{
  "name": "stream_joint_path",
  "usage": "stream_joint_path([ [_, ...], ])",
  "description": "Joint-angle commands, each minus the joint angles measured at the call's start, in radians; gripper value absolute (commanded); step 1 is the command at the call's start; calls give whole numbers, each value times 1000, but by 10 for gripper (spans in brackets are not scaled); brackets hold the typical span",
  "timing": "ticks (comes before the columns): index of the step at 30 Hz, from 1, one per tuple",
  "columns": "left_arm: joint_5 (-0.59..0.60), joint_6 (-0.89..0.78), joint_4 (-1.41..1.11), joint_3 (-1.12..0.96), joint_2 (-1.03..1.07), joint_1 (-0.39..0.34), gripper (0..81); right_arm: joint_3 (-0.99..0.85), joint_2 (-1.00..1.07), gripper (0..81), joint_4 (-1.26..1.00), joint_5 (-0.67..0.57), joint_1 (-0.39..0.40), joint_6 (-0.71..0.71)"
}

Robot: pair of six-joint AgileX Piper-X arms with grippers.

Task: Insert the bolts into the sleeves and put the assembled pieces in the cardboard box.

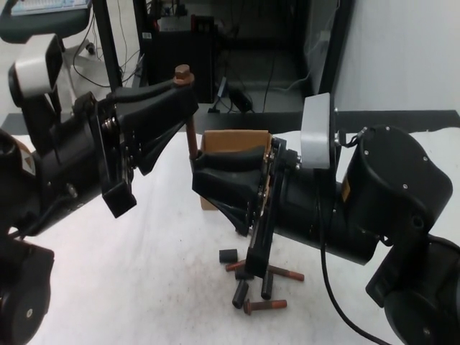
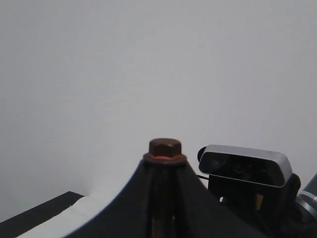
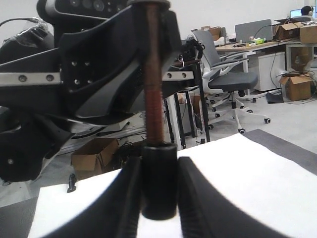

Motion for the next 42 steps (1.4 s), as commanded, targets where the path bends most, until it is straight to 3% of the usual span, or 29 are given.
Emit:
stream_joint_path([
  [1,7,1,19,0,-4,-4,3,-17,-15,8,-18,-3,2,-3],
  [15,7,1,18,0,-4,-4,3,-42,-15,8,-18,-3,-3,-3],
  [25,74,6,18,0,-4,-4,9,-80,-15,8,-18,-15,-22,-5],
  [28,74,2,18,0,-4,-4,118,-79,-15,8,-8,-25,-22,-5],
  [31,74,0,18,0,-4,-4,344,-79,-15,8,8,-25,-22,-5],
  [34,56,-52,18,0,-4,-4,512,-79,-15,8,34,-25,-22,-5],
  [42,8,-60,1,0,-4,-2,537,-79,-15,8,46,-25,-22,-5],
])
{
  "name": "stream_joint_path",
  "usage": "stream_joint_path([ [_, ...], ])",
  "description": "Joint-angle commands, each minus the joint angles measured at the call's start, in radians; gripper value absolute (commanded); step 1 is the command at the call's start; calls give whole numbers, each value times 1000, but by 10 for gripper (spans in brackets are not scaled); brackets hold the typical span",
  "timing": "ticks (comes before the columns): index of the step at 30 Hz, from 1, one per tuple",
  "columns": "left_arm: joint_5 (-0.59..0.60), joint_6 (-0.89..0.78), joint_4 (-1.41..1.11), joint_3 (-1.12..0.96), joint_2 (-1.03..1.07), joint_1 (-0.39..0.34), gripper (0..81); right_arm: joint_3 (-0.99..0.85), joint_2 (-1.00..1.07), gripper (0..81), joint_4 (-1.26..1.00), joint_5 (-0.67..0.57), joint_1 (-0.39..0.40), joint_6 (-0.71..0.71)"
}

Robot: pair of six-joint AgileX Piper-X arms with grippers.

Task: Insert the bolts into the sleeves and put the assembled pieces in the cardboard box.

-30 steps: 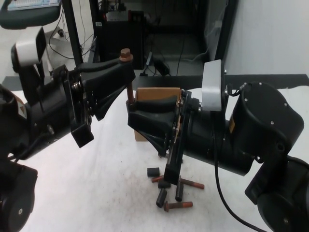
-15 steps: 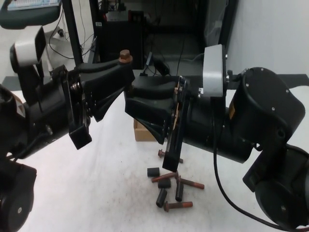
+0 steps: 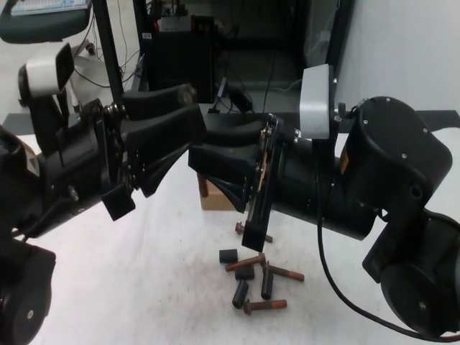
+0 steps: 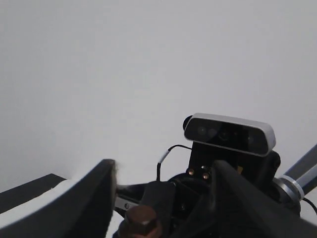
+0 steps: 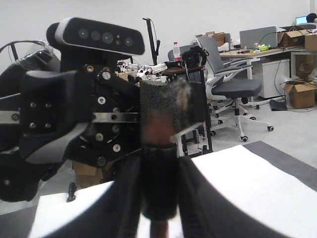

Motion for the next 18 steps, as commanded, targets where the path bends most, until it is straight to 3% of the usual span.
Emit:
stream_joint_path([
  [1,-18,-2,-20,-1,-4,0,537,-12,-15,8,14,1,-5,-3],
  [7,-20,-2,-18,-1,-4,13,537,-12,-15,8,64,4,-5,-69],
  [11,-56,-2,-21,-7,-8,70,502,-12,-15,8,104,29,-22,-69],
  [14,-114,-2,-27,-10,-23,129,367,-12,-15,8,216,129,-53,-69],
  [18,-130,-2,-27,-10,-43,188,9,-48,-13,8,425,324,-97,-69],
])
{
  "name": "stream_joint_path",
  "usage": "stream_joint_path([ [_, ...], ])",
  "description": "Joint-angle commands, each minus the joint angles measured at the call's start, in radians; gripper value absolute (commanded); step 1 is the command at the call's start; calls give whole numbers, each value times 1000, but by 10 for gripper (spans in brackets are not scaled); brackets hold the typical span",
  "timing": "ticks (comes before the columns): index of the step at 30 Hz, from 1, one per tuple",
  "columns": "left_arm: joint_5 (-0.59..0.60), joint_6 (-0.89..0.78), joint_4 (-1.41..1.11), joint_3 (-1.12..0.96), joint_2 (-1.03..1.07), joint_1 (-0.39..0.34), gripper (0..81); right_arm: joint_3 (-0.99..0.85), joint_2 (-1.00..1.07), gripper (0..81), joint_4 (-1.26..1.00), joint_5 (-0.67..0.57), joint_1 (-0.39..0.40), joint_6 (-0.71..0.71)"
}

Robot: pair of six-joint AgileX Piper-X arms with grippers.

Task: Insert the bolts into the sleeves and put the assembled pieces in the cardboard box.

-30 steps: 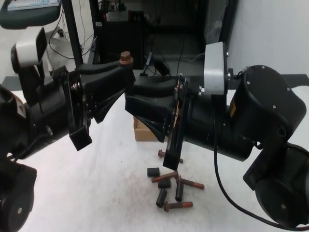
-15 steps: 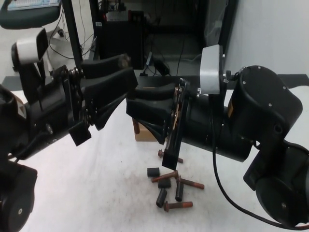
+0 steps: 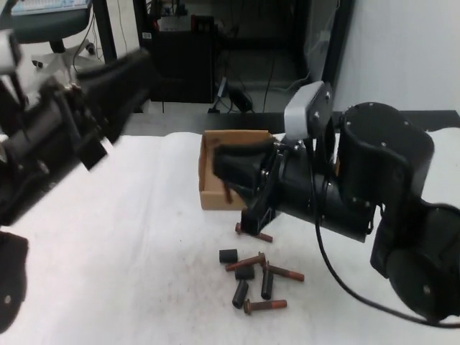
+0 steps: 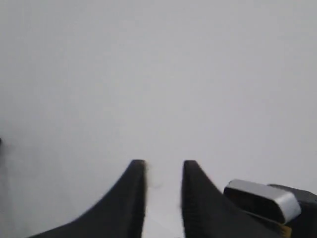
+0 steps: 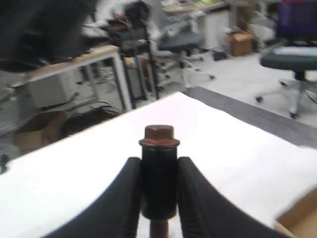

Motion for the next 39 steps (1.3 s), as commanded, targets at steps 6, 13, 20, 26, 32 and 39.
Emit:
stream_joint_path([
  [6,21,-2,9,19,-22,22,0,-208,57,8,405,92,-101,-6],
  [13,22,-9,11,128,-26,17,3,-531,279,8,684,92,-161,-33],
  [20,22,-65,-41,219,-29,17,3,-842,550,8,902,92,-174,-35],
  [26,22,-134,-190,261,-32,17,3,-987,686,8,948,133,-174,-35],
  [32,22,-188,-232,263,-33,17,3,-1044,754,8,984,192,-176,-35],
  [39,22,-204,-261,263,-33,17,3,-1043,759,3,983,205,-180,-35],
])
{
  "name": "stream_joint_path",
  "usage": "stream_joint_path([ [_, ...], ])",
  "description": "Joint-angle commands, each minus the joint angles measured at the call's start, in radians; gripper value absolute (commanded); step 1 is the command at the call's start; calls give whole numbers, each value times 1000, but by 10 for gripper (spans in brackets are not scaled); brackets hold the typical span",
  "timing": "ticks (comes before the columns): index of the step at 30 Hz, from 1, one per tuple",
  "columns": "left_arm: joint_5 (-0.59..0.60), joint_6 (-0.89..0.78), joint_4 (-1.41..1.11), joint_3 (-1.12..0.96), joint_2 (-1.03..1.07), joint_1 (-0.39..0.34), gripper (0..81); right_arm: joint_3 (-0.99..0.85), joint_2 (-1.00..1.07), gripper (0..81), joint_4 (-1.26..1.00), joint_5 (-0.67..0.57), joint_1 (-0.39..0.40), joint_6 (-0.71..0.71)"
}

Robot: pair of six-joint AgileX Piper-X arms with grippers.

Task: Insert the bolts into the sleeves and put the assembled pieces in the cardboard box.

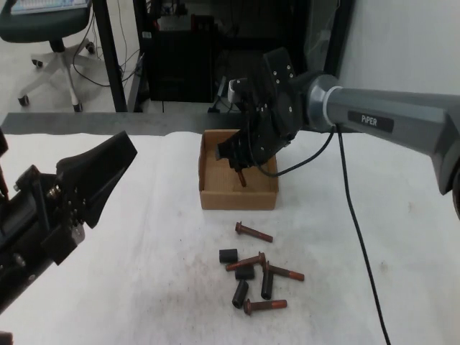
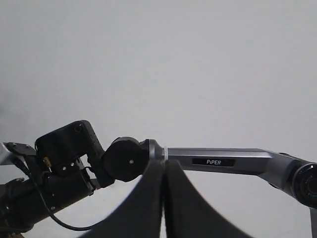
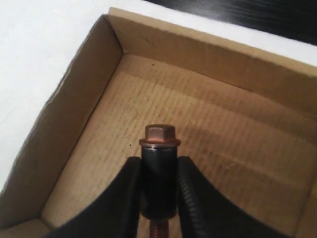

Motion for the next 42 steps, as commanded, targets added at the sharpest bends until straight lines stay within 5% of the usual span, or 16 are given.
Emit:
stream_joint_path([
  [1,9,-11,-20,-2,-15,-4,3,-15,-9,15,-8,4,-10,-8],
  [9,15,-11,-20,-2,-15,-4,3,-22,-17,342,14,-3,-14,-8],
  [17,38,-11,-20,-2,-15,-4,3,-25,-108,342,75,-40,-14,-102],
  [27,59,-2,-18,-2,-15,-4,3,-25,-199,342,591,-86,-7,-638],
  [42,59,7,-18,-2,-15,-4,3,-8,-103,342,491,-83,38,-831],
])
